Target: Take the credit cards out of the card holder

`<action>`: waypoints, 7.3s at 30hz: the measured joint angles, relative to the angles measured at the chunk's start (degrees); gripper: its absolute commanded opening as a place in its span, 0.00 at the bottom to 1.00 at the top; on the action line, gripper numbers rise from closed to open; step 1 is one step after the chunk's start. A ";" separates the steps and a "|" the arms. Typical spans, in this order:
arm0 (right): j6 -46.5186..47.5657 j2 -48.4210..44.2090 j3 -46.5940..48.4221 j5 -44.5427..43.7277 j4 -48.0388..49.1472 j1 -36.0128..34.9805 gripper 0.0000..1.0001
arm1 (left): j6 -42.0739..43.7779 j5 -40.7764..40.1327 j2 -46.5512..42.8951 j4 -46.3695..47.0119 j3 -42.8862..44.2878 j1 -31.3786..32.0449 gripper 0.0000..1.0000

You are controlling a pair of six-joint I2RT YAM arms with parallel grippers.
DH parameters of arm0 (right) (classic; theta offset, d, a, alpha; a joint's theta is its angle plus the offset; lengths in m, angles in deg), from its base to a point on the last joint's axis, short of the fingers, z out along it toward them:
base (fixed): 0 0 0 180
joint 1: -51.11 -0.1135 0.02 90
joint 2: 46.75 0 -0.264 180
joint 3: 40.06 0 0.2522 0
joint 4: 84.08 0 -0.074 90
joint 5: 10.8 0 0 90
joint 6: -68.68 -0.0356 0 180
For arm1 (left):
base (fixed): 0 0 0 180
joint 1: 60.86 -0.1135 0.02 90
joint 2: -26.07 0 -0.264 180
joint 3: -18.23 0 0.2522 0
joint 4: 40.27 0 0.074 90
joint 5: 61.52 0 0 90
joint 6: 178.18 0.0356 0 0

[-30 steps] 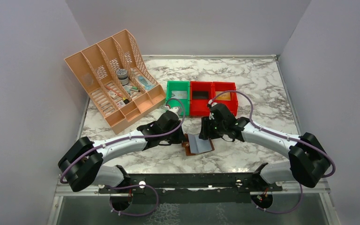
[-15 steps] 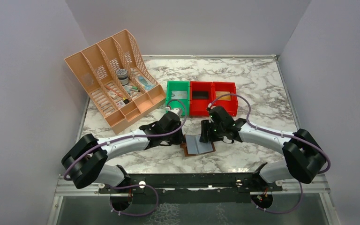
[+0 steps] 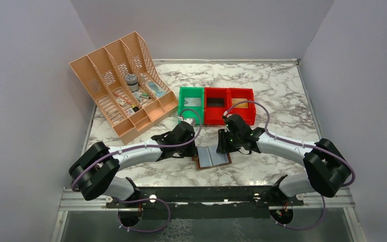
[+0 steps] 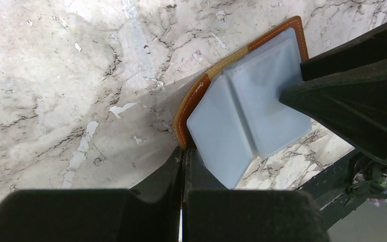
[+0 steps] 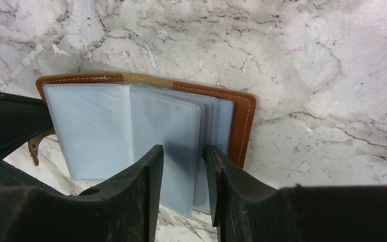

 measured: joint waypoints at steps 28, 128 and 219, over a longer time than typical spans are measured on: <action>0.20 -1.07 -0.57 5.01 0.83 0.00 0.28 | -0.02 0.02 0.33 0.79 -0.02 0.02 0.00; -4.46 -4.37 -4.55 4.35 1.38 0.02 0.38 | -2.19 -0.37 1.42 4.96 -3.69 0.02 0.00; -16.44 -19.93 -14.40 -0.83 13.14 0.00 0.42 | -13.68 -4.59 -2.58 0.44 2.60 10.12 0.38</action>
